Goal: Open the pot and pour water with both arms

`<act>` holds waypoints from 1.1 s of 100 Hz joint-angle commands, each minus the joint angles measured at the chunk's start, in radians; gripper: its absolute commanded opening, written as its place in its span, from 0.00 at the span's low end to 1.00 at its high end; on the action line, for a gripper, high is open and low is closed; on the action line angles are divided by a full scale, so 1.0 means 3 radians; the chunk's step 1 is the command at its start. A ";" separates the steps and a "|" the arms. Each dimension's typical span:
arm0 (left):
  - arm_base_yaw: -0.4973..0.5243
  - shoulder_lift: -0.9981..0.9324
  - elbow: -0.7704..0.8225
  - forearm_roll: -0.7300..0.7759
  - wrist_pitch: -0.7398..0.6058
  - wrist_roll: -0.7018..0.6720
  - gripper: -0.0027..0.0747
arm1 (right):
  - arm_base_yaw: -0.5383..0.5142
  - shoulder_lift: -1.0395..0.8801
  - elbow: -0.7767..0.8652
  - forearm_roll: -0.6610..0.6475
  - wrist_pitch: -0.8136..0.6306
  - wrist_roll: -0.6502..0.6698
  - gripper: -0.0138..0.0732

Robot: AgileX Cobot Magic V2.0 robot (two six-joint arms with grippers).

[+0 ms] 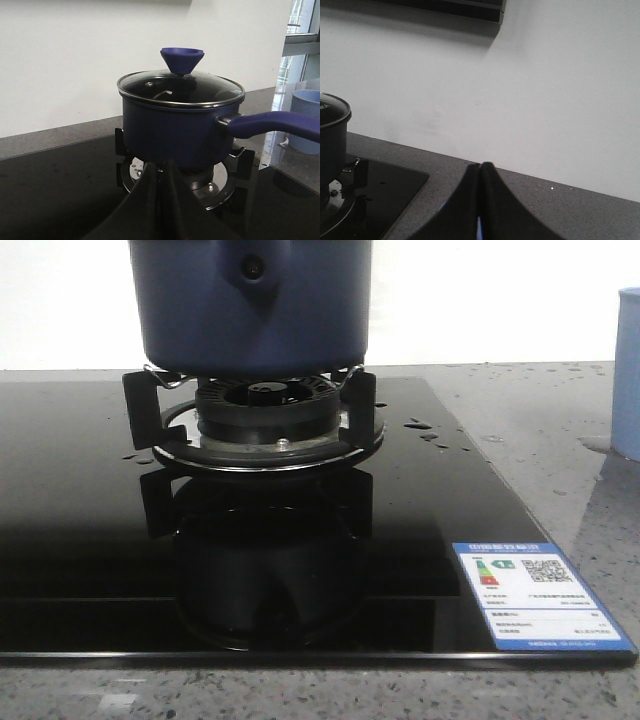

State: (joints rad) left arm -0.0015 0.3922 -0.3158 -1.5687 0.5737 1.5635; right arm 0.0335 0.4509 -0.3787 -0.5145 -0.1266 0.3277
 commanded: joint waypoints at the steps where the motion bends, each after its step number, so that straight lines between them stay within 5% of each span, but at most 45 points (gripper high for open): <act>1: 0.0008 0.0016 -0.0084 -0.0162 0.0043 -0.0029 0.01 | 0.0009 -0.0008 -0.0088 -0.0013 -0.0253 0.0007 0.07; 19: 0.0008 0.0016 -0.0084 -0.0162 0.0019 -0.0023 0.01 | 0.0009 -0.0008 -0.0088 -0.0013 -0.0253 0.0007 0.07; 41: 0.0013 0.0016 -0.0084 -0.0310 -0.0631 -0.0023 0.01 | 0.0009 -0.0008 -0.0088 -0.0013 -0.0253 0.0007 0.07; 52: 0.0013 -0.0055 -0.0091 0.0237 -0.0786 -0.0120 0.01 | 0.0009 -0.0008 -0.0088 -0.0013 -0.0253 0.0007 0.07; 59: 0.0013 -0.0118 -0.0091 0.1012 -0.0905 -0.0770 0.01 | 0.0009 -0.0008 -0.0088 -0.0013 -0.0253 0.0007 0.07; 72: 0.0013 -0.0229 -0.0082 0.3039 -0.0960 -0.2894 0.01 | 0.0009 -0.0008 -0.0088 -0.0013 -0.0253 0.0007 0.07; 81: 0.0013 -0.0341 0.0006 0.3980 -0.1045 -0.4011 0.01 | 0.0009 -0.0008 -0.0088 -0.0013 -0.0253 0.0007 0.07; 91: 0.0013 -0.0538 0.0229 0.4552 -0.1340 -0.4504 0.01 | 0.0009 -0.0008 -0.0088 -0.0013 -0.0253 0.0007 0.07; 110: 0.0013 -0.1059 0.0738 0.4833 -0.1725 -0.4730 0.01 | 0.0009 -0.0008 -0.0088 -0.0013 -0.0253 0.0007 0.07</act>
State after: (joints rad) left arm 0.0018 0.1274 -0.1217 -0.1703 0.1736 0.2093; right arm 0.0335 0.4509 -0.3787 -0.5145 -0.1266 0.3284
